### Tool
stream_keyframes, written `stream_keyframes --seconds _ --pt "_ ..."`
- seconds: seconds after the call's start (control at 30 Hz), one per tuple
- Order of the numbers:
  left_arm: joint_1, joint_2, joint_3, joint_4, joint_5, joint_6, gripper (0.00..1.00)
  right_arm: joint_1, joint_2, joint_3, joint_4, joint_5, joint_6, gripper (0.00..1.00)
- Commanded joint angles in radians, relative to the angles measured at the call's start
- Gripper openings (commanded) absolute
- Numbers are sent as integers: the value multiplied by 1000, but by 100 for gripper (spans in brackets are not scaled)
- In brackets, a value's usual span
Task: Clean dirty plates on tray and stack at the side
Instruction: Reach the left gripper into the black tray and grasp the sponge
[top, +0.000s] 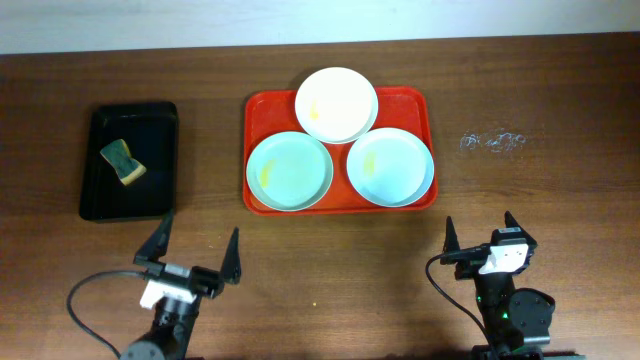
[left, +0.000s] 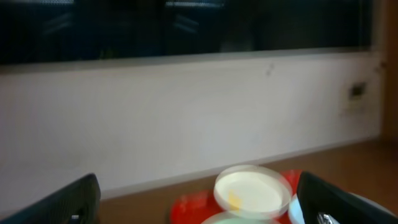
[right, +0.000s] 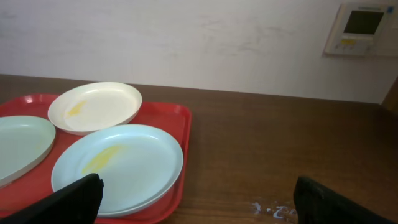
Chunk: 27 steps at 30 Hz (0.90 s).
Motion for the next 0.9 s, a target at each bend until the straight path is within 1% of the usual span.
stream_keyframes --seconds 0.0,0.03,0.07,0.1,0.13,0.17,0.2,0.23,0.27,0.33,0.4,0.47,0.5,0.53,0.57,0.6,0.63,0.67,0.7,0.77,0.8,0.83,0.87 --pt "2 1 16 152 58 6 99 8 -6 -5 -5 1 -3 99" --pt "2 21 58 143 28 6 99 8 -6 -5 -5 1 -3 99" --pt "2 69 135 76 15 9 99 8 -6 -5 -5 2 -3 99" --pt "2 133 219 -14 10 9 99 8 -6 -5 -5 1 -3 99" --pt "2 248 348 -160 14 10 99 8 -6 -5 -5 2 -3 99" --pt "2 381 478 -293 64 42 99 8 -6 -5 -5 1 -3 99" --pt "2 503 582 -373 194 90 99 8 -6 -5 -5 1 -3 99" --pt "2 621 668 -426 343 89 99 8 -6 -5 -5 1 -3 99" --pt "2 714 720 -433 398 90 99 8 -6 -5 -5 1 -3 99" --pt "2 884 833 -525 356 72 99 8 -6 -5 -5 1 -3 99" --pt "3 1054 980 -694 250 58 99 8 -6 -5 -5 1 -3 99" --pt "3 1233 1171 -924 -26 58 99 8 -6 -5 -5 2 -3 99" --pt "3 1299 1235 -974 -138 58 99 8 -6 -5 -5 2 -3 99" --pt "6 1338 1251 -964 -209 57 99 8 -7 -5 -5 1 -3 99" --pt "18 1361 1252 -949 -255 17 99 8 -6 -5 -5 2 -3 99" --pt "51 1389 1252 -936 -319 -90 99 8 -6 -5 -5 2 -3 99" --pt "102 1419 1252 -903 -324 -135 99 8 -6 -5 -5 1 -3 99" --pt "161 1461 1252 -821 -302 -147 99 8 -6 -5 -5 2 -3 99" --pt "190 1490 1252 -797 -285 -147 99 8 -6 -5 -5 1 -3 99" --pt "223 1549 1252 -815 -291 -147 99 8 -6 -5 -5 1 -3 99" --pt "235 1586 1252 -804 -327 -153 99 8 -7 -5 -5 1 -3 99" --pt "246 1616 1252 -794 -412 -231 99 8 -6 -5 -5 1 -3 99" --pt "262 1658 1252 -793 -517 -353 99 8 -6 -5 -5 2 -3 99"
